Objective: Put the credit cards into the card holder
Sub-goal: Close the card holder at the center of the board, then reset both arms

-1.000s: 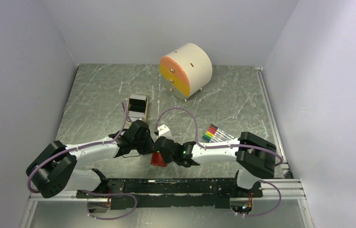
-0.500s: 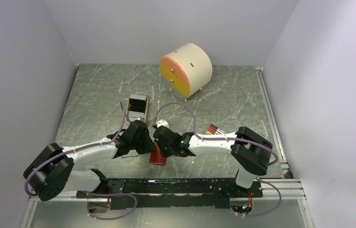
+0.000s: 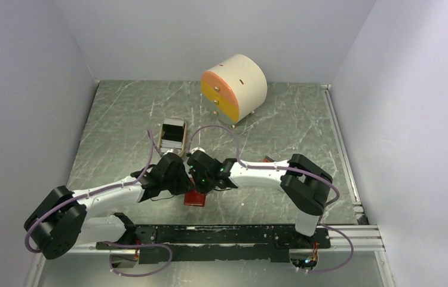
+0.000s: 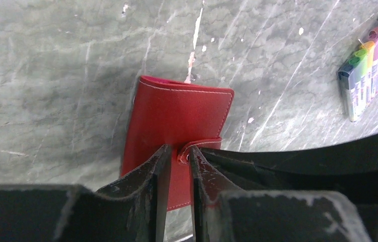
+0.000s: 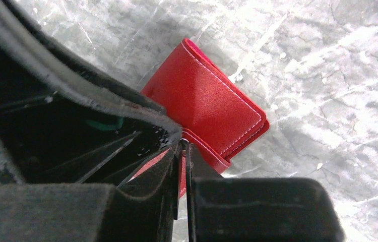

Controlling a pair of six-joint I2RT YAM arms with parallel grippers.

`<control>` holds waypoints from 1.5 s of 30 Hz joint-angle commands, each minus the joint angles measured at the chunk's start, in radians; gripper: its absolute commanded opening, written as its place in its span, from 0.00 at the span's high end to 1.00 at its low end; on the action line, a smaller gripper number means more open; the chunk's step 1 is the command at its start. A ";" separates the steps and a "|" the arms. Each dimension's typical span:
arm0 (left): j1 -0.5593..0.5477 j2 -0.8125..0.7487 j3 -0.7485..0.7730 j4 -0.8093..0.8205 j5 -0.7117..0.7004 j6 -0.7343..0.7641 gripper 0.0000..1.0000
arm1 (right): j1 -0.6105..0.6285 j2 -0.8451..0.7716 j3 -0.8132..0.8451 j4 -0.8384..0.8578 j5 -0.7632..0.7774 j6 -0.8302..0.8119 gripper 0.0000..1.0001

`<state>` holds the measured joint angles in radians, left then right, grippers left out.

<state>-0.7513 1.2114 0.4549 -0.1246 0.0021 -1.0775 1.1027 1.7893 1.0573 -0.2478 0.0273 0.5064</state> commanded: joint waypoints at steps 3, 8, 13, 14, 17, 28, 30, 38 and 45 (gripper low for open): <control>0.036 -0.097 0.098 -0.198 -0.060 0.060 0.70 | -0.009 -0.018 0.055 -0.157 0.042 -0.057 0.83; 0.037 -0.221 0.241 -0.360 -0.149 0.113 0.56 | -0.031 -0.239 0.038 -0.152 0.140 -0.051 0.61; 0.037 -0.307 0.379 -0.495 -0.159 0.179 0.49 | -0.031 -0.466 -0.046 -0.103 0.210 -0.031 0.29; 0.037 -0.321 0.410 -0.514 -0.156 0.198 0.47 | -0.031 -0.508 -0.056 -0.089 0.215 -0.031 0.07; 0.037 -0.366 0.498 -0.574 -0.149 0.245 0.39 | -0.030 -0.640 -0.112 -0.069 0.263 -0.025 0.00; 0.037 -0.659 0.490 -0.466 -0.094 0.316 0.02 | -0.031 -0.953 -0.228 -0.042 0.362 0.032 0.00; 0.037 -0.686 0.460 -0.450 -0.083 0.306 0.02 | -0.031 -0.965 -0.240 -0.048 0.345 0.063 0.00; 0.037 -0.715 0.362 -0.423 -0.048 0.291 0.02 | -0.032 -0.992 -0.263 -0.026 0.327 0.109 0.00; 0.038 -0.784 0.280 -0.330 -0.036 0.286 0.02 | -0.031 -0.985 -0.252 -0.033 0.344 0.109 0.00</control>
<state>-0.7204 0.4751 0.7658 -0.5514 -0.0708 -0.7910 1.0740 0.8139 0.8040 -0.3031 0.3565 0.6052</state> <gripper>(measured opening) 0.980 0.994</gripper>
